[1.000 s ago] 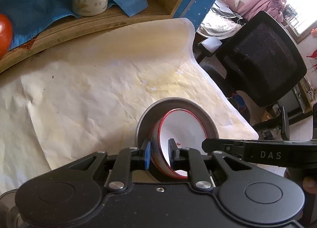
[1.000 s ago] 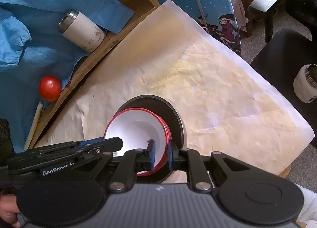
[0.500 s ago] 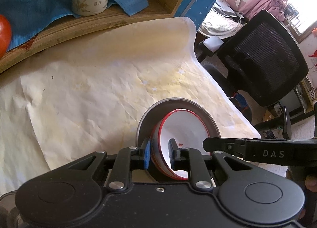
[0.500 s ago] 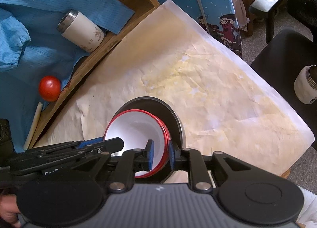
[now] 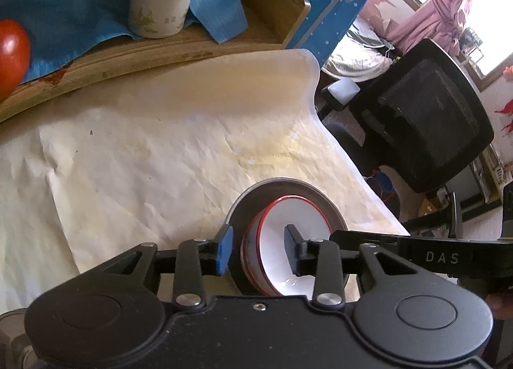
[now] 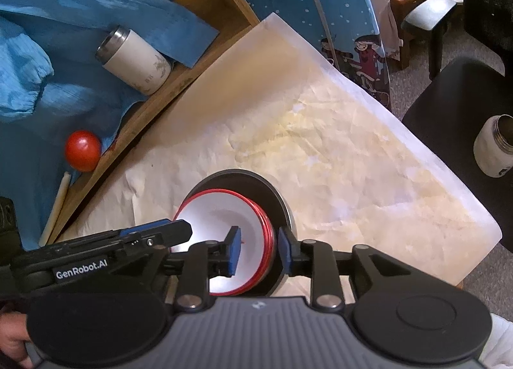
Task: Organize plates and bowls
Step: 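Lower the white bowl into the white bowl inside the steel bowl with both grippers, then open both grippers to release the stacked white bowl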
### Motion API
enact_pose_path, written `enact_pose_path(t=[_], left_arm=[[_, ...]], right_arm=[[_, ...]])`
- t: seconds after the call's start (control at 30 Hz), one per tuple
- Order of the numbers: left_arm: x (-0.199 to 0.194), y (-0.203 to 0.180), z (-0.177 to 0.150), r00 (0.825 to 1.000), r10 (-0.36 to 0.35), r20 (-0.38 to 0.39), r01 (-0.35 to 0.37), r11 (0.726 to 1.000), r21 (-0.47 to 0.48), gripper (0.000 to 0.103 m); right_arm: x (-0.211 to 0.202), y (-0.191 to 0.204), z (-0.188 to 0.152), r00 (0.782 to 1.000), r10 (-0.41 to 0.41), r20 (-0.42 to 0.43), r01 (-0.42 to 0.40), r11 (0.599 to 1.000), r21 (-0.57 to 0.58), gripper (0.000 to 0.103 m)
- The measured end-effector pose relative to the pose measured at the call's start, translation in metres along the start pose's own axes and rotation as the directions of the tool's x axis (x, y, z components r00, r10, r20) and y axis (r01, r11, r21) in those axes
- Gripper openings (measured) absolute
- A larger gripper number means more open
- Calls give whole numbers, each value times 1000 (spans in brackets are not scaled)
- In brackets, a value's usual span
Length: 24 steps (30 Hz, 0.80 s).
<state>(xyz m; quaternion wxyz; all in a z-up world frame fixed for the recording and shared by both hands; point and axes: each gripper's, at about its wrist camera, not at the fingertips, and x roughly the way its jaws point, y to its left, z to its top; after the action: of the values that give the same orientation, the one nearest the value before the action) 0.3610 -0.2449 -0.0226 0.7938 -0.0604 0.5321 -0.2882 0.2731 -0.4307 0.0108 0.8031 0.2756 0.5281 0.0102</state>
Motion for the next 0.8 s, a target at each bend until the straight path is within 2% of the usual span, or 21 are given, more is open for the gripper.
enact_pose_path(t=[0.13,0.2,0.23,0.33,0.47,0.6,0.8], left_arm=[[-5,4,0,1000,-3,21,4,1000,-21,48],[-8,6,1,999,-1,36,2,1000,-31,52],[-9,7,1,999,-1,43,2,999,-36,55],[-12,9,1,998,4,62,-1,999,-49,67],[-15,12,2,997,9,76,-4,998,-64,77],[-17,15,3,996,9,94,-1,996,-86,93],[-20,22,2,994,32,109,-18,991,-129,102]], right_arm=[[-3,2,0,1000,7,17,-6,1000,-8,39],[-5,3,1,999,-9,31,9,1000,-13,55],[-7,3,1,999,-17,38,17,1000,-14,58],[-8,1,2,999,-18,46,19,1000,-6,61],[-10,0,3,998,-25,56,25,1000,-1,73],[-12,-2,4,997,-32,70,31,999,12,87],[-15,-6,4,993,-69,93,66,997,33,98]])
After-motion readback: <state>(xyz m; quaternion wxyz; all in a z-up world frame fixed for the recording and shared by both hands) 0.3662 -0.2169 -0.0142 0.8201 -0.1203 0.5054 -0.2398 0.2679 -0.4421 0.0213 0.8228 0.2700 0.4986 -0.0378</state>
